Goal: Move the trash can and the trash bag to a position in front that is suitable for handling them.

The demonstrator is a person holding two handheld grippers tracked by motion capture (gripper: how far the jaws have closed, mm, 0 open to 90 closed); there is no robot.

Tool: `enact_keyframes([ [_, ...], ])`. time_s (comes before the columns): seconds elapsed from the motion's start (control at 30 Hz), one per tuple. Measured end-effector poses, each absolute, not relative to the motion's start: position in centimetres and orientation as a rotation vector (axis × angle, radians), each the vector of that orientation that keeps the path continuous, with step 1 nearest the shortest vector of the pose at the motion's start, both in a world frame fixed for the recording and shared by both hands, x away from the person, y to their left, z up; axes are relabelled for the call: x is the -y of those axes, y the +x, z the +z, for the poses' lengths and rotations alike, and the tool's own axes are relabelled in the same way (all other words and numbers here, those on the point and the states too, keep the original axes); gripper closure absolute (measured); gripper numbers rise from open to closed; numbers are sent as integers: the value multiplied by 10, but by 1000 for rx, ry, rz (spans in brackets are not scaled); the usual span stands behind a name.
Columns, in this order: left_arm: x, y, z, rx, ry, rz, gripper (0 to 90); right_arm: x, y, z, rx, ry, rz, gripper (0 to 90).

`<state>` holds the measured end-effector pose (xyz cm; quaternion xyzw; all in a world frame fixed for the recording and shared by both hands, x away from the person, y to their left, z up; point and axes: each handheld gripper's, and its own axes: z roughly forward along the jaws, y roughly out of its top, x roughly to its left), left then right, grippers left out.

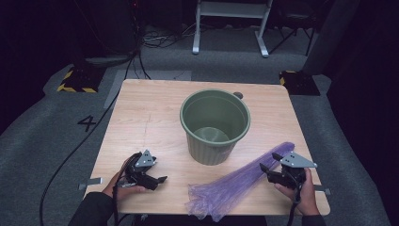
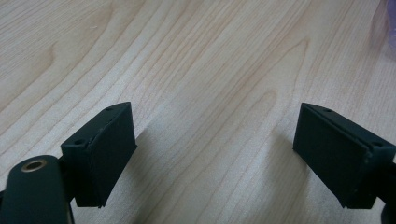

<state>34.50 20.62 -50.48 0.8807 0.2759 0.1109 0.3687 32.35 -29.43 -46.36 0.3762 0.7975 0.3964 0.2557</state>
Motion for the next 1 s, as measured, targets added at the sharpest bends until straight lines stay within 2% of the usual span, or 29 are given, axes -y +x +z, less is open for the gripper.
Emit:
enact_keyframes([
  [0.37,-206,344,-504,-689,2265,280,144,280,335,-498,-2292,1070,1074,458],
  [1.0,-206,345,-504,-689,2266,280,142,257,366,-502,-2295,1072,1032,423],
])
